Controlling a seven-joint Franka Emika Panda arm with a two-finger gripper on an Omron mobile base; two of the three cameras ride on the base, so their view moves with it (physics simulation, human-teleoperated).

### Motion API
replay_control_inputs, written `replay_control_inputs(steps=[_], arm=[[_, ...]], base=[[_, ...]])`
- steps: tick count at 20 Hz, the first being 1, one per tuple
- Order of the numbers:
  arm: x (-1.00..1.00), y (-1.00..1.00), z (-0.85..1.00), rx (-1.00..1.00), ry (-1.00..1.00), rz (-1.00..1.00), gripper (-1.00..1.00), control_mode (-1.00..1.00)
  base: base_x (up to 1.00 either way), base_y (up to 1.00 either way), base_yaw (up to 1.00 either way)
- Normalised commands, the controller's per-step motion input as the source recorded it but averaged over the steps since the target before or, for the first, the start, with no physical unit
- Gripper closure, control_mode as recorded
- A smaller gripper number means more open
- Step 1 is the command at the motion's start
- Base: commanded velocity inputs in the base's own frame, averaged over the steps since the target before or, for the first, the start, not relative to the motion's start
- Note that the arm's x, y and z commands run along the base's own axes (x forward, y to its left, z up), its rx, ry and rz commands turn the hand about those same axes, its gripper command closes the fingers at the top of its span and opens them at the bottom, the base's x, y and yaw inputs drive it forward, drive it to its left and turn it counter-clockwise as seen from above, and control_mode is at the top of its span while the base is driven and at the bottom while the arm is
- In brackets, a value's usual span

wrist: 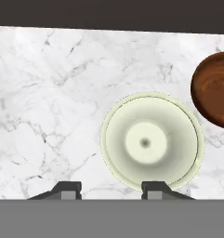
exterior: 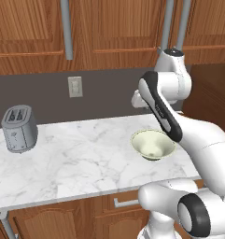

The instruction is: Open the cabinet. Pick the bowls from the counter and place them in the cabinet. Then close the cabinet.

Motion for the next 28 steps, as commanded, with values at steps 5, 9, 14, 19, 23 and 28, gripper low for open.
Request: replay_control_inputs(steps=[5,9,14,19,23,28], arm=[[-0.27,0.0,0.0,0.0,-0.04,0.0,-1.0,-1.0],[-0.51,-0.11,0.11,0.0,-0.29,-0.01,-1.0,-1.0],[-0.5,-0.28,0.46,0.0,-0.31,0.0,-1.0,-1.0],[-0.32,-0.34,0.63,0.0,-0.17,-0.01,-1.0,-1.0],[-0.1,-0.13,0.61,0.0,-0.16,-0.03,-1.0,-1.0],[-0.02,-0.06,0.48,0.0,-0.16,0.0,-1.0,-1.0]], base=[[0.0,0.0,0.0],[0.0,0.0,0.0],[0.0,0.0,0.0],[0.0,0.0,0.0],[0.0,0.0,0.0],[0.0,0.0,0.0]])
